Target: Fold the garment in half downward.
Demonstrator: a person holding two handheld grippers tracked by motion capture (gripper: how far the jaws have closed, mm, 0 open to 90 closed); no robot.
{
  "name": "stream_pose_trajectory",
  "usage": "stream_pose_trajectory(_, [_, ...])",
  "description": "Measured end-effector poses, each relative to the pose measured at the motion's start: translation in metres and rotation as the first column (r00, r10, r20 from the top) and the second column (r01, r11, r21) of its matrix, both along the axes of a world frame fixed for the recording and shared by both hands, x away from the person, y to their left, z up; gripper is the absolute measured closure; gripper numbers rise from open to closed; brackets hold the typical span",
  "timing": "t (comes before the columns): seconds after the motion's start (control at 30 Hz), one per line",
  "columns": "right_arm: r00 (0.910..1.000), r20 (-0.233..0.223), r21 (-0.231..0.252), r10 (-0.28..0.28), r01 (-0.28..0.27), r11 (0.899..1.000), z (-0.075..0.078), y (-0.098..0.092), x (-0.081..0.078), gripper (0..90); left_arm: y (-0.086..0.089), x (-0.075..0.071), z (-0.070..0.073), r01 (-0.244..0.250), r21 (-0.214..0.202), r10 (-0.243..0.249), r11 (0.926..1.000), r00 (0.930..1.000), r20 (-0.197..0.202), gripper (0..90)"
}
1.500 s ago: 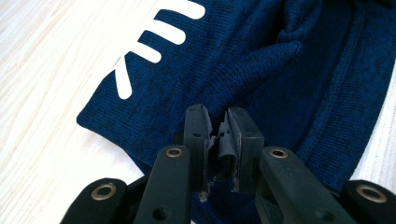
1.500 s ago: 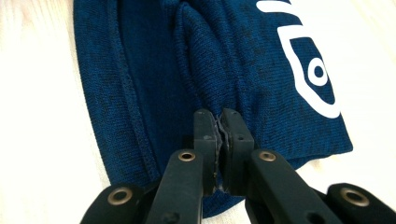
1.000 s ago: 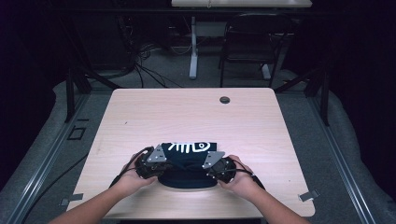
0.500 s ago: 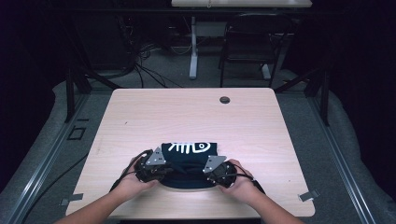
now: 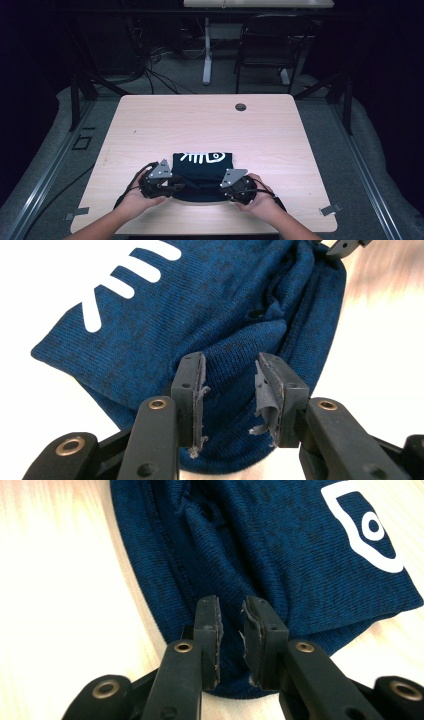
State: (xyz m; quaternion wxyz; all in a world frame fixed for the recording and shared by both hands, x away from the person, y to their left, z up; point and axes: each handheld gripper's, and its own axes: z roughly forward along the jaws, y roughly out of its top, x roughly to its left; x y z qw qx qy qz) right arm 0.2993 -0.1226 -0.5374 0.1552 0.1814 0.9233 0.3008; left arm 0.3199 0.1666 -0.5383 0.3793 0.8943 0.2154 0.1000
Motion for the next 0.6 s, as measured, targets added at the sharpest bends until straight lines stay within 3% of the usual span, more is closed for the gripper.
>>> stream_pose_trajectory(0.4, [0.9999,0.003,0.025,-0.013,0.012,1.0,0.004,-0.006,-0.009,75.9,0.009,-0.008,-0.006,-0.019,0.0,0.019,0.9998,0.9997,-0.017,63.3])
stream_pose_trajectory(0.6, [0.9993,-0.022,0.012,-0.03,0.031,0.999,-0.008,-0.01,-0.01,77.8,0.011,-0.011,-0.017,-0.032,0.009,0.032,0.9994,0.9987,-0.04,64.7])
